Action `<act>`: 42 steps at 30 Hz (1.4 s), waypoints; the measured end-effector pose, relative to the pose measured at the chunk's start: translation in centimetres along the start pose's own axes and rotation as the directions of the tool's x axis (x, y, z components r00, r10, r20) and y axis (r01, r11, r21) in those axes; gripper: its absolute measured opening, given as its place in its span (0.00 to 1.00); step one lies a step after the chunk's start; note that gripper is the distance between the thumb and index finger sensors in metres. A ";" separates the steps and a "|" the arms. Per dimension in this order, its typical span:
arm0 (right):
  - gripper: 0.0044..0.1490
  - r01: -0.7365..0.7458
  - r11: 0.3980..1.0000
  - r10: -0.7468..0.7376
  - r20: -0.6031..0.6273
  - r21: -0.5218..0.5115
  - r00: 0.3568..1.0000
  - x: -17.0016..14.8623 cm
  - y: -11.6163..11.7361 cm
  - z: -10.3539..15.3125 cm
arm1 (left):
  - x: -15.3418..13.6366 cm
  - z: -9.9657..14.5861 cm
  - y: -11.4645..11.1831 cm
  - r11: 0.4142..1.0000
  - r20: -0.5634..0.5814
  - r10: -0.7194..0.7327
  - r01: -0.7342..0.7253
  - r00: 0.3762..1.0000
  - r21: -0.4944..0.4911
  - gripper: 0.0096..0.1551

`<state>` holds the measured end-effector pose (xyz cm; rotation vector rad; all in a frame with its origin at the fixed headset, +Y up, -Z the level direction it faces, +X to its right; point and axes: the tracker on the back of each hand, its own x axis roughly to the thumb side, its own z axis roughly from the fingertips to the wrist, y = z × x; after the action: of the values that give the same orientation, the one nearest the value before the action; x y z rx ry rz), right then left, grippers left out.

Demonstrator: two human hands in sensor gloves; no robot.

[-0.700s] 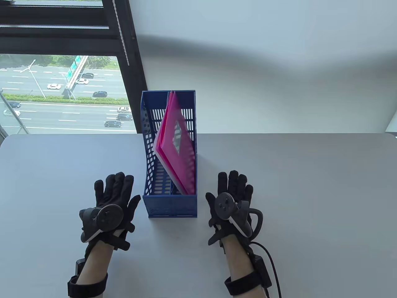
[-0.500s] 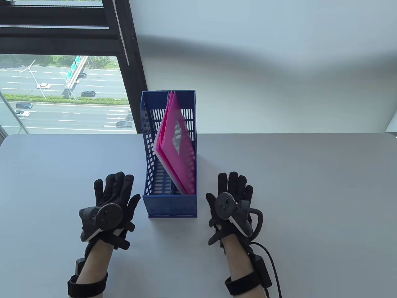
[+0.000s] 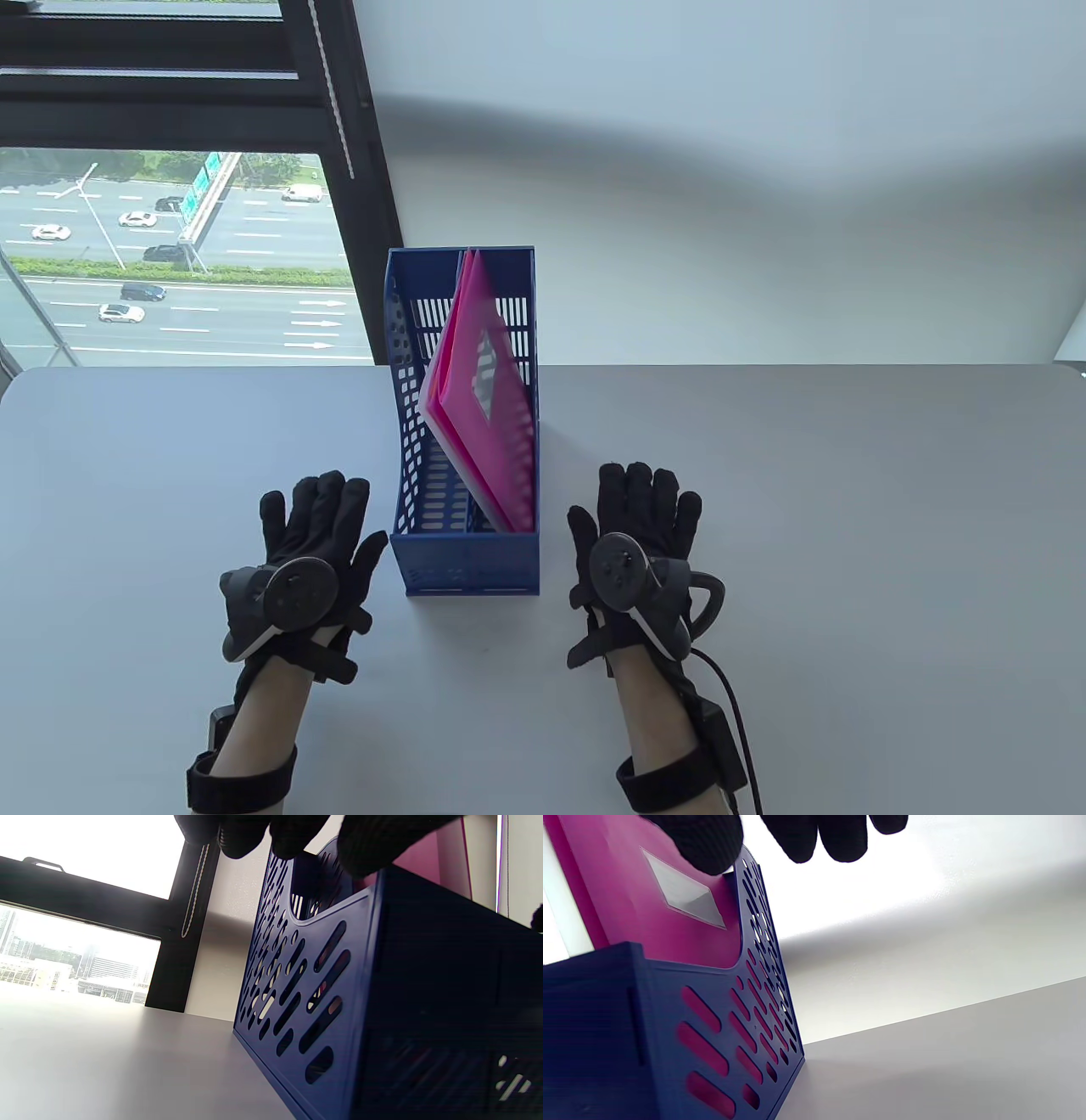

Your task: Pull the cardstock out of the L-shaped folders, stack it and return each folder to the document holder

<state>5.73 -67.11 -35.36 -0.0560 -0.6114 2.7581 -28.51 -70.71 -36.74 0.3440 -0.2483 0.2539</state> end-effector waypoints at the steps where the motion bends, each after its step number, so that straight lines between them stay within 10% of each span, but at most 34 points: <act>1: 0.44 0.006 1.000 -0.006 0.008 -0.005 1.000 0.6 -0.3 0.1 | 0.0 0.0 0.0 1.000 0.001 0.002 -0.002 1.000 0.002 0.40; 15: 0.49 -0.047 0.999 0.045 0.084 0.020 0.995 7.7 1.7 -1.7 | 0.2 0.0 -0.1 1.000 0.010 0.018 -0.018 1.000 0.011 0.39; 42: 0.42 -0.027 1.000 0.027 0.052 -0.014 0.998 6.2 2.0 -2.3 | -0.7 0.0 0.2 0.997 -0.014 0.071 -0.071 0.997 0.011 0.39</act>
<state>-0.47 -65.96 -38.13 0.0045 -0.6465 2.7896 -29.27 -70.70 -36.84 0.3442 -0.2451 0.3280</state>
